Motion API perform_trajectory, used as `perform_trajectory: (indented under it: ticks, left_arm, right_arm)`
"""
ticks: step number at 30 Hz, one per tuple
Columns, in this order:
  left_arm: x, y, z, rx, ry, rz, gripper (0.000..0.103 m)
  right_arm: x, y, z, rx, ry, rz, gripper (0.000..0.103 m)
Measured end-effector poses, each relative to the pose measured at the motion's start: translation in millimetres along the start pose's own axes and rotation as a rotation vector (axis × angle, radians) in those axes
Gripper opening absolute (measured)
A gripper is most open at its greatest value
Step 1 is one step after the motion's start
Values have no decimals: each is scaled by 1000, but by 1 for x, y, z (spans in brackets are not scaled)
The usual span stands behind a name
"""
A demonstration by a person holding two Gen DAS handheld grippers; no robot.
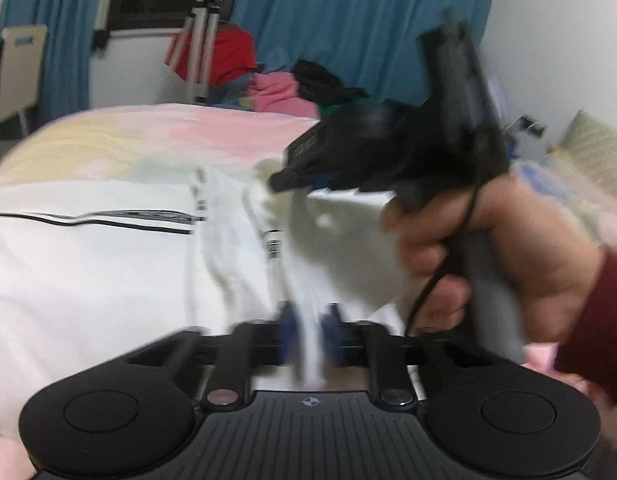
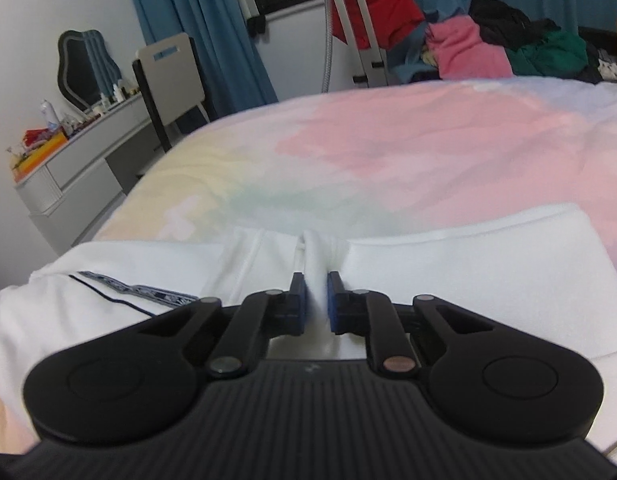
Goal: Fold clothes
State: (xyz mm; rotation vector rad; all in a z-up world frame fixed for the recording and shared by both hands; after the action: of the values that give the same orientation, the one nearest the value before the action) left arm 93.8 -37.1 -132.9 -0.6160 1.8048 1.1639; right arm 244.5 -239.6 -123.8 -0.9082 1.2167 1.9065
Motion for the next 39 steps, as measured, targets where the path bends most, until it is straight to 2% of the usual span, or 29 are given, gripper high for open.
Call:
perform_trajectory:
  ticks: [3, 6, 12, 16, 18, 20, 23, 25, 26, 28, 33, 37, 39]
  left_arm:
    - [-8, 9, 5, -10, 36, -35, 5]
    - [-16, 30, -1, -6, -1, -95, 5]
    - [1, 7, 16, -28, 61, 55, 5]
    - [4, 9, 9, -33, 33, 29, 7]
    - [3, 9, 10, -36, 34, 25, 13]
    - [-2, 10, 9, -34, 38, 19, 15]
    - [-8, 18, 6, -45, 35, -9, 27]
    - [-14, 26, 3, -53, 33, -34, 43]
    - [-16, 32, 1, -59, 24, -43, 46]
    - [-21, 44, -1, -101, -14, -67, 47]
    - [-27, 80, 1, -142, -1, -118, 56]
    - [-31, 108, 3, -165, 3, -153, 65]
    - [-31, 121, 4, -198, -4, -164, 66]
  right_arm:
    - [-14, 12, 5, -48, -23, -53, 12]
    - [-19, 15, 11, -62, -20, -70, 12]
    - [13, -16, 8, -7, -10, 21, 13]
    - [18, -20, 10, 19, 17, 22, 14]
    - [19, -19, 12, 33, 28, 19, 16]
    - [15, -12, 13, 45, 26, 9, 19]
    - [9, 11, 15, 65, 29, -24, 29]
    - [4, 33, 16, 82, 36, -42, 30]
    - [1, 44, 17, 90, 42, -50, 30]
    - [-4, 68, 19, 110, 56, -68, 30]
    - [-14, 131, 16, 140, 36, -120, 30]
    - [-7, 174, 13, 172, 19, -153, 30]
    - [2, 192, 10, 183, 7, -168, 30]
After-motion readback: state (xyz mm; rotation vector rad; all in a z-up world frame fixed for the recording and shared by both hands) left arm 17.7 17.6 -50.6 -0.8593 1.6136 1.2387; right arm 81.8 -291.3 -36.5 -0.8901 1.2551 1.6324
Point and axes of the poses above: each gripper's, at about its wrist camera, not at the fingertips, and y roughly against the way its jaws point, z to its left, x to its underside, the point moved 2 cm from there along -y, roughly the way its jaws point, and after that the axes turned 8 degrees about -z, right-handed, at the moved point
